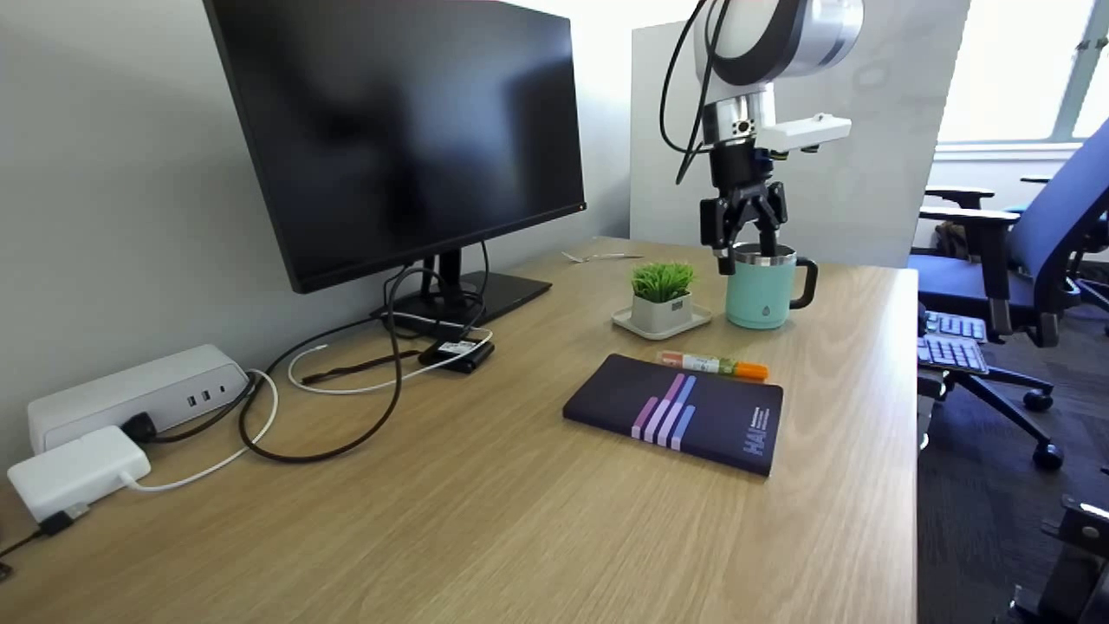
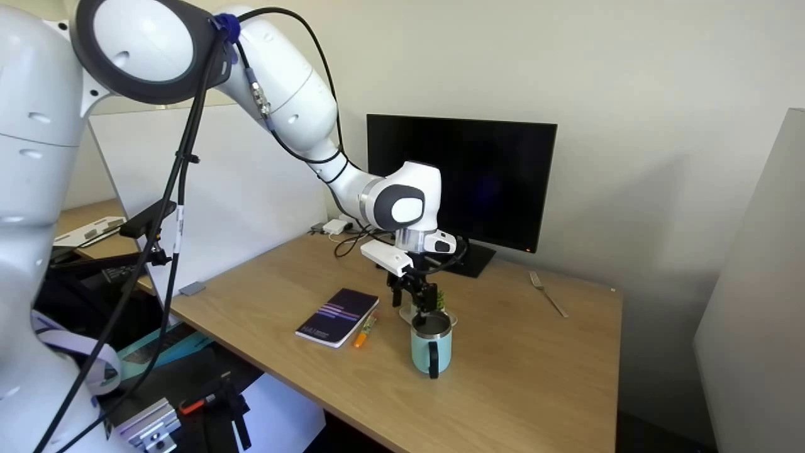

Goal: Pick up the mug, put it on the book, then put the marker in the mug

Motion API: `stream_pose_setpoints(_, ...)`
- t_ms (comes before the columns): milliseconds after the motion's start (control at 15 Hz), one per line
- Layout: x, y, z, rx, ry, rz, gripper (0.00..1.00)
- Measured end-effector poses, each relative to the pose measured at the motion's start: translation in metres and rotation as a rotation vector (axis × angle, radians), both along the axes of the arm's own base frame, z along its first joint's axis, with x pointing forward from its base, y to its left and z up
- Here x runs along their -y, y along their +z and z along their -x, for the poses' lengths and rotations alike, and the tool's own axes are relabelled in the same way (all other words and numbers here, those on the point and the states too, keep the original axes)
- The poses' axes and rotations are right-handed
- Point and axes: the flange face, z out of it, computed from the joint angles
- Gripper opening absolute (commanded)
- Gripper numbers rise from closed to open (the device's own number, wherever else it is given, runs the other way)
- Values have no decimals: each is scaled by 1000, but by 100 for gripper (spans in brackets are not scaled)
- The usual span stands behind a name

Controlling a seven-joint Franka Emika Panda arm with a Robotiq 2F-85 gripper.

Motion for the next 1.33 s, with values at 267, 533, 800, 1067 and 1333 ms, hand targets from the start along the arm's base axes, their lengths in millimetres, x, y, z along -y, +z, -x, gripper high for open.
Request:
stream_pose_setpoints(267,19,-2,0,2,-16,6,100)
stream_pose_setpoints(533,21,-11,0,1,-16,7,74)
stream_pose_setpoints(800,11,-21,0,2,2,3,44)
stream_pose_setpoints(1067,1,-26,2,-2,21,1,16)
stream_pose_setpoints(1333,-6,-27,3,-4,35,2,0)
